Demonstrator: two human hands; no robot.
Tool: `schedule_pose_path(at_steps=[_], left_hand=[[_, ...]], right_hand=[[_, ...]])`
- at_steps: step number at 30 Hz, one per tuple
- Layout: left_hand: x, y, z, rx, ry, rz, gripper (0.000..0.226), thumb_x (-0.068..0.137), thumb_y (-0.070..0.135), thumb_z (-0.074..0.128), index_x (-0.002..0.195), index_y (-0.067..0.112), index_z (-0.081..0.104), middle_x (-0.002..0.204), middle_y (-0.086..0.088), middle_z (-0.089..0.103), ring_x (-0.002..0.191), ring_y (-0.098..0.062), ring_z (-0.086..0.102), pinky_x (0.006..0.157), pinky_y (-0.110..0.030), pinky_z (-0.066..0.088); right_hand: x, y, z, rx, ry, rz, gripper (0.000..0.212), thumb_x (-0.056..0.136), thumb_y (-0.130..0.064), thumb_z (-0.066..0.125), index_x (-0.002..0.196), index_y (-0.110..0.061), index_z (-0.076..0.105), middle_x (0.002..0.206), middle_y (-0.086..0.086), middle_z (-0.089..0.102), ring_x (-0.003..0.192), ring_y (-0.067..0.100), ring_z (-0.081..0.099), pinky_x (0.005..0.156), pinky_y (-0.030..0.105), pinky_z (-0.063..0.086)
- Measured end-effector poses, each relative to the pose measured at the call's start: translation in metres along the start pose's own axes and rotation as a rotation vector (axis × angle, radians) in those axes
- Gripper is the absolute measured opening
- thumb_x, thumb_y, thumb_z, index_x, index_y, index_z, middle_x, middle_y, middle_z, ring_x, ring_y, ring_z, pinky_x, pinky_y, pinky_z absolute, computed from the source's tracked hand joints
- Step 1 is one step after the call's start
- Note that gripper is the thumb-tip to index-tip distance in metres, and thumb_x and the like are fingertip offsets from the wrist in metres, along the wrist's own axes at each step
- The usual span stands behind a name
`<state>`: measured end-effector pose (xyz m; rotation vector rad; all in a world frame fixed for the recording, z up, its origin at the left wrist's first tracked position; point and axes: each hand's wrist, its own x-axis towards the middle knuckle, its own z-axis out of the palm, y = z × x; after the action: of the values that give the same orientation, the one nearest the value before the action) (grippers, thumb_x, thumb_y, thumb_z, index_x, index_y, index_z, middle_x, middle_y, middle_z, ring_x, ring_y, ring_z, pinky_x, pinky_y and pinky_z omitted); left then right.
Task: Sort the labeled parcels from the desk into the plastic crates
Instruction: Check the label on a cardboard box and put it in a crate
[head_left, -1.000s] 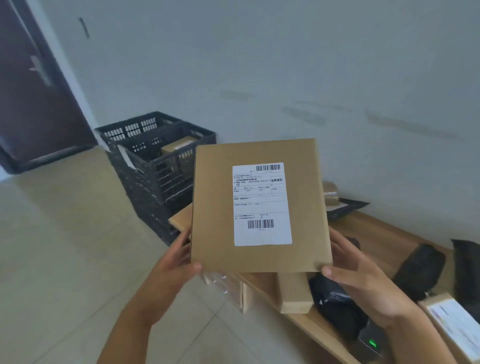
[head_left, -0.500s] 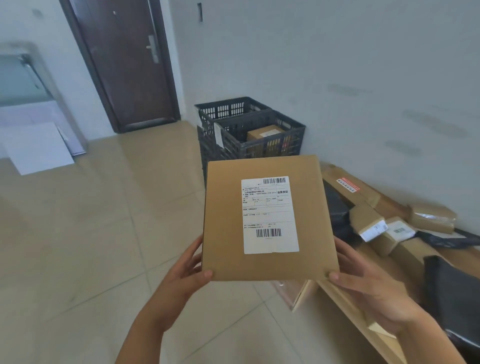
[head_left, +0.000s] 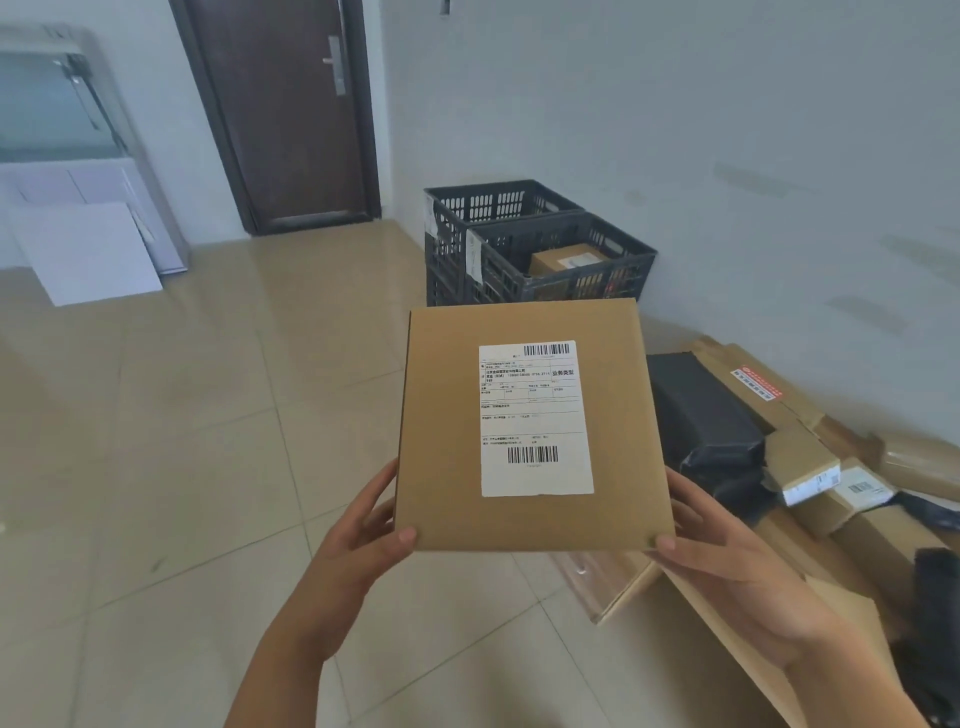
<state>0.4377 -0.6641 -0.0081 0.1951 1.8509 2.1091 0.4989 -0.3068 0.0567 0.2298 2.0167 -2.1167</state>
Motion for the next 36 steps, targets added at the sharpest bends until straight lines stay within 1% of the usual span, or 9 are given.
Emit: schedule_pose_path(at_steps=[5,9,13,17,21,25,28,32,36], left_hand=[[0.02,-0.006,-0.016,-0.028,0.083,0.0,0.084,0.073,0.04,0.08,0.149,0.049,0.046,0.147,0.006,0.062,0.139,-0.019,0.054,0.121,-0.058,0.031],[0.056,0.003,-0.032,-0.023,0.147,0.017,0.086,0.074,0.045,0.08,0.151,0.05,0.043,0.15,0.008,0.059,0.142,-0.02,0.051,0.123,-0.057,0.027],[0.11,0.029,-0.049,0.01,0.18,0.03,0.089,0.071,0.049,0.085,0.15,0.05,0.045,0.15,0.009,0.058,0.142,-0.017,0.052,0.123,-0.055,0.028],[0.174,0.059,-0.072,0.048,0.181,0.023,0.085,0.074,0.045,0.08,0.151,0.05,0.044,0.15,0.01,0.058,0.141,-0.016,0.052,0.123,-0.055,0.028],[0.231,0.077,-0.092,0.04,0.2,0.02,0.092,0.067,0.052,0.086,0.15,0.051,0.045,0.151,0.01,0.057,0.143,-0.016,0.05,0.124,-0.053,0.027],[0.276,0.078,-0.11,0.01,0.181,-0.01,0.083,0.077,0.042,0.075,0.152,0.049,0.042,0.149,0.007,0.06,0.141,-0.016,0.053,0.124,-0.049,0.026],[0.307,0.081,-0.13,-0.01,0.198,-0.04,0.094,0.067,0.052,0.088,0.15,0.05,0.044,0.145,0.007,0.063,0.138,-0.014,0.056,0.123,-0.046,0.028],[0.364,0.09,-0.166,-0.009,0.187,-0.058,0.102,0.058,0.06,0.093,0.149,0.049,0.046,0.141,0.004,0.066,0.134,-0.017,0.06,0.12,-0.047,0.033],[0.44,0.101,-0.209,-0.021,0.157,-0.056,0.099,0.055,0.057,0.095,0.144,0.051,0.052,0.14,0.0,0.067,0.132,-0.021,0.062,0.118,-0.05,0.036]], right_hand=[[0.059,-0.007,0.012,0.013,-0.029,0.054,0.062,0.083,-0.011,0.079,0.134,-0.038,0.056,0.127,-0.011,0.072,0.115,0.014,0.07,0.086,0.027,0.059],[0.125,-0.015,0.023,0.037,-0.009,0.066,0.05,0.091,0.002,0.062,0.127,-0.033,0.061,0.118,-0.01,0.074,0.107,0.014,0.072,0.091,0.03,0.051],[0.192,-0.034,0.028,0.071,-0.001,0.036,0.047,0.086,-0.022,0.079,0.128,-0.032,0.061,0.119,-0.009,0.075,0.108,0.014,0.072,0.094,0.031,0.05],[0.262,-0.055,0.028,0.1,-0.007,0.023,0.056,0.075,-0.03,0.078,0.128,-0.031,0.06,0.113,-0.008,0.077,0.099,0.013,0.074,0.089,0.031,0.053],[0.326,-0.067,0.029,0.125,-0.018,0.032,0.047,0.082,-0.02,0.076,0.127,-0.029,0.061,0.111,-0.006,0.077,0.098,0.014,0.075,0.089,0.031,0.053],[0.381,-0.074,0.03,0.094,-0.001,0.056,0.046,0.086,-0.017,0.075,0.129,-0.03,0.064,0.116,-0.004,0.077,0.109,0.022,0.072,0.108,0.05,0.05],[0.422,-0.077,0.036,0.079,-0.005,0.061,0.049,0.086,-0.019,0.075,0.133,-0.028,0.063,0.118,-0.001,0.076,0.111,0.028,0.071,0.11,0.058,0.047],[0.48,-0.09,0.051,0.087,0.012,0.069,0.056,0.08,-0.024,0.076,0.135,-0.028,0.061,0.114,-0.006,0.077,0.102,0.014,0.074,0.099,0.042,0.054],[0.545,-0.11,0.065,0.115,0.06,0.047,0.055,0.076,-0.023,0.076,0.13,-0.029,0.065,0.11,-0.005,0.078,0.097,0.011,0.075,0.092,0.038,0.052]])
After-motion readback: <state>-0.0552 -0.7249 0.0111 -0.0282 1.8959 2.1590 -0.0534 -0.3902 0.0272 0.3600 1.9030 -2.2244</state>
